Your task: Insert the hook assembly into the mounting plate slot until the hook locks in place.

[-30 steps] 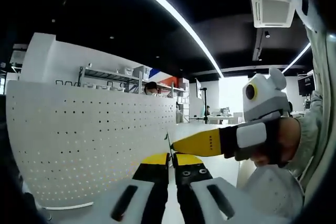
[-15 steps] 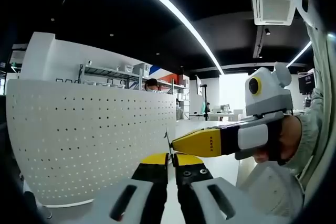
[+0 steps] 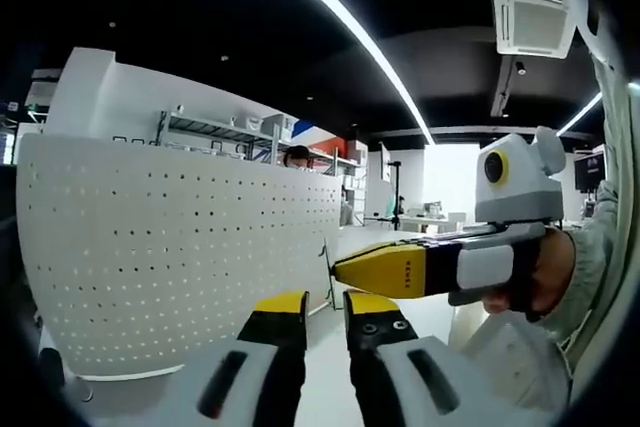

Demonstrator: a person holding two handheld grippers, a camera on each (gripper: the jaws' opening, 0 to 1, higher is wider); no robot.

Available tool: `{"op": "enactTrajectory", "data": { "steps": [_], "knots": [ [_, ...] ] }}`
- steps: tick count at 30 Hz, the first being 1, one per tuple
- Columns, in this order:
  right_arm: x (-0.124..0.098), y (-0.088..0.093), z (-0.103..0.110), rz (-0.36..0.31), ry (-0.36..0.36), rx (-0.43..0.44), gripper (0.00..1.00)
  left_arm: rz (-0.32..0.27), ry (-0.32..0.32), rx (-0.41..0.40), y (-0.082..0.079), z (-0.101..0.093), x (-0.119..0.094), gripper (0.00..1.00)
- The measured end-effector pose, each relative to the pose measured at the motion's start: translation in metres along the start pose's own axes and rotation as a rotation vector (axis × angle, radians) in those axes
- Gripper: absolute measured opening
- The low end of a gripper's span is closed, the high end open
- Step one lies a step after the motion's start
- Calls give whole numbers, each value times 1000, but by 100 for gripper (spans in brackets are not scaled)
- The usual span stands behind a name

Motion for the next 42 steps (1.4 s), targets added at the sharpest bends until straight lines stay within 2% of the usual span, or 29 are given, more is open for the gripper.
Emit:
{"op": "enactTrajectory", "data": {
  "steps": [7,12,16,17,26,29,33,42],
  "knots": [
    [1,3,-6,-1,14,39,0,36,-17,-21,10,1,-7,29],
    [2,9,-13,10,33,50,0,94,-52,-26,25,6,-16,35],
    [2,14,-17,18,45,53,0,179,-83,-48,46,14,-26,39],
    [2,15,-18,21,49,56,0,182,-85,-48,47,14,-27,40],
    [6,22,-33,32,87,61,0,250,-109,-78,65,16,-42,44],
    [9,22,-44,28,115,50,0,268,-110,-76,69,14,-47,44],
    [13,17,-60,14,152,35,0,276,-120,-77,73,14,-51,44],
    [34,-18,-91,-61,222,-14,0,267,-146,-90,75,19,-63,44]
  ]
}}
Point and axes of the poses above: the point that each gripper's makers call its tool centre point, and the gripper's own axes: x roughly forward along the fingers, z roughly to its left, y roughly out of its underside, the point moved 1 cm from there along -x, roughly backward along the fingers, and after that the axes turned 3 degrees about x, right-handed, at the moved point
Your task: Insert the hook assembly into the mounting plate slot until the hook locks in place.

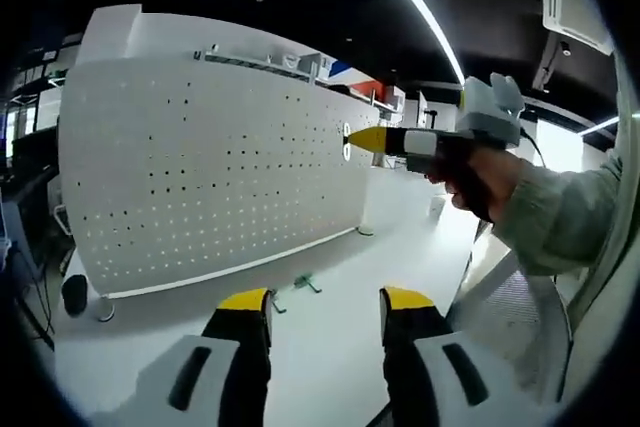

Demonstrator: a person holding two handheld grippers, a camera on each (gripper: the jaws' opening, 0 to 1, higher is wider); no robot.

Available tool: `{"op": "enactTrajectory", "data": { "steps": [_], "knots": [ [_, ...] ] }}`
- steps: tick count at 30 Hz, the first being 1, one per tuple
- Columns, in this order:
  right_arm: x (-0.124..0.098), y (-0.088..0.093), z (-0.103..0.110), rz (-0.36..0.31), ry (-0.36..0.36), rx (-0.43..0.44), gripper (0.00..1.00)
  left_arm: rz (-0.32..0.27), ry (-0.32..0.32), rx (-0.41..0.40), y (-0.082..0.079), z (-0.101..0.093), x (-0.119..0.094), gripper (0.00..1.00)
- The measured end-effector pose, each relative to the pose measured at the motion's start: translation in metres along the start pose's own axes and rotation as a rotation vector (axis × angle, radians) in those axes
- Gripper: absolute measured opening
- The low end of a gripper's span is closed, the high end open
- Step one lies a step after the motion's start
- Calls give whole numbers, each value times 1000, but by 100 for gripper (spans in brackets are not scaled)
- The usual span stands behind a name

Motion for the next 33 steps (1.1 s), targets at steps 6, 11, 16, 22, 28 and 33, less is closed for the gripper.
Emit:
{"op": "enactTrajectory", "data": {
  "steps": [6,11,16,22,28,33],
  "knots": [
    [18,-13,-8,-44,26,-22,0,-3,-2,-6,1,0,-3,44],
    [29,-19,-14,-67,47,-41,0,0,-4,-9,4,0,-5,44],
    [41,-26,-19,-91,66,-57,0,5,-6,-15,6,2,-6,44],
    [58,-34,-27,-121,89,-47,0,6,-7,-24,8,4,-5,44],
    [74,-40,-31,-144,104,-47,1,13,-3,-33,11,5,-2,44],
    [88,-43,-35,-162,124,-59,1,16,3,-40,13,6,1,44]
  ]
}}
Point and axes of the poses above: the point that each gripper's makers call its tool centre point, and the gripper's own axes: x roughly forward along the fingers, z roughly to its left, y roughly out of its underside, the point moved 1 cm from there along -x, roughly backward along the fingers, and after that the axes turned 3 degrees about x, right-handed, at the moved point
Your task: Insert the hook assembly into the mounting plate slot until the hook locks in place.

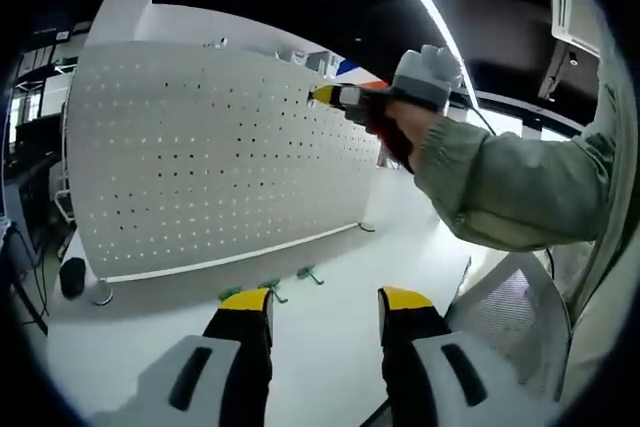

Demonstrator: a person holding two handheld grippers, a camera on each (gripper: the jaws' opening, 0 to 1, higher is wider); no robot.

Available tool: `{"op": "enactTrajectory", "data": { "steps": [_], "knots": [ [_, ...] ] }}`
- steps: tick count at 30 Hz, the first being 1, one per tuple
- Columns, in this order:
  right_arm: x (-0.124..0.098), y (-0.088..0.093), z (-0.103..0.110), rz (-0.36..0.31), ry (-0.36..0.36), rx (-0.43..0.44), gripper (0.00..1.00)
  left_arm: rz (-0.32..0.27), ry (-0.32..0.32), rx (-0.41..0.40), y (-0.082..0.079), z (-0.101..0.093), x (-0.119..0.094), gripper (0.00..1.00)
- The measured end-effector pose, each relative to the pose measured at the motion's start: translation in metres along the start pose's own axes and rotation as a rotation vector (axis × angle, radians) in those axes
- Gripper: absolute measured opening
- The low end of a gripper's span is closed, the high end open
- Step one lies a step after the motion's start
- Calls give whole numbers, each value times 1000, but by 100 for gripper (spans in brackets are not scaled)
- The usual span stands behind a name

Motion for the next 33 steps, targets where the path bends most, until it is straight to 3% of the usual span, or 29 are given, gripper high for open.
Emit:
{"op": "enactTrajectory", "data": {
  "steps": [18,33],
  "knots": [
    [41,1,9,-38,35,-19,0,18,14,-24,8,3,6,43],
    [61,0,11,-39,42,-40,0,18,21,-36,10,4,8,43]
  ]
}}
Point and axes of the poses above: the point that each gripper's makers call its tool centre point, and the gripper's own axes: x roughly forward along the fingers, z roughly to its left, y roughly out of its underside, the point moved 1 cm from there along -x, roughly backward along the fingers, and after that the axes turned 3 degrees about x, right-handed, at the moved point
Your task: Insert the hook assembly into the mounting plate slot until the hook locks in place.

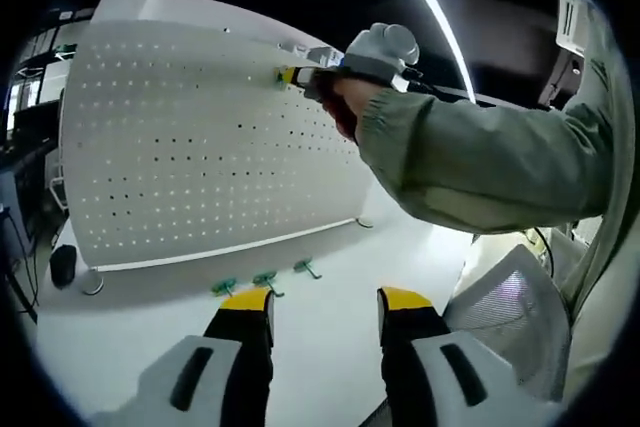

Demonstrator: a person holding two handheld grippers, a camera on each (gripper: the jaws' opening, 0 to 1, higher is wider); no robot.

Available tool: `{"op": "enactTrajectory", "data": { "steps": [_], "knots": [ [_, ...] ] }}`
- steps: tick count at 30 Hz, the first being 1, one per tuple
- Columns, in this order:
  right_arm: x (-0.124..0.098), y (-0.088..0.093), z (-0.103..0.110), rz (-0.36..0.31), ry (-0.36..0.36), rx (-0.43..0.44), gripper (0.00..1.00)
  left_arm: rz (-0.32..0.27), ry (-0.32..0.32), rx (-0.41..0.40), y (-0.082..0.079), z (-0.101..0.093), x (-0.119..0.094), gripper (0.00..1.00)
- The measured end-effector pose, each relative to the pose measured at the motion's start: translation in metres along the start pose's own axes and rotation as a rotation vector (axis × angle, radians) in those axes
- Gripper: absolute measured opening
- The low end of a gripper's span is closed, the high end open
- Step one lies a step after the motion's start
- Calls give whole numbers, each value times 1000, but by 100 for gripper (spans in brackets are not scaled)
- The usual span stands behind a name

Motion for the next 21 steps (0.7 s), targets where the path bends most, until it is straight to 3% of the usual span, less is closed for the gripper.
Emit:
{"op": "enactTrajectory", "data": {
  "steps": [14,21],
  "knots": [
    [6,2,2,2,23,-4,0,4,2,-18,3,-1,0,43],
    [8,3,3,-13,64,-58,0,6,10,-24,5,-4,1,42]
  ]
}}
Point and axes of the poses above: the point that each gripper's makers call its tool centre point, and the gripper's own axes: x roughly forward along the fingers, z roughly to its left, y roughly out of its underside, the point moved 1 cm from there along -x, roughly backward along the fingers, and after that the axes turned 3 degrees about x, right-handed, at the moved point
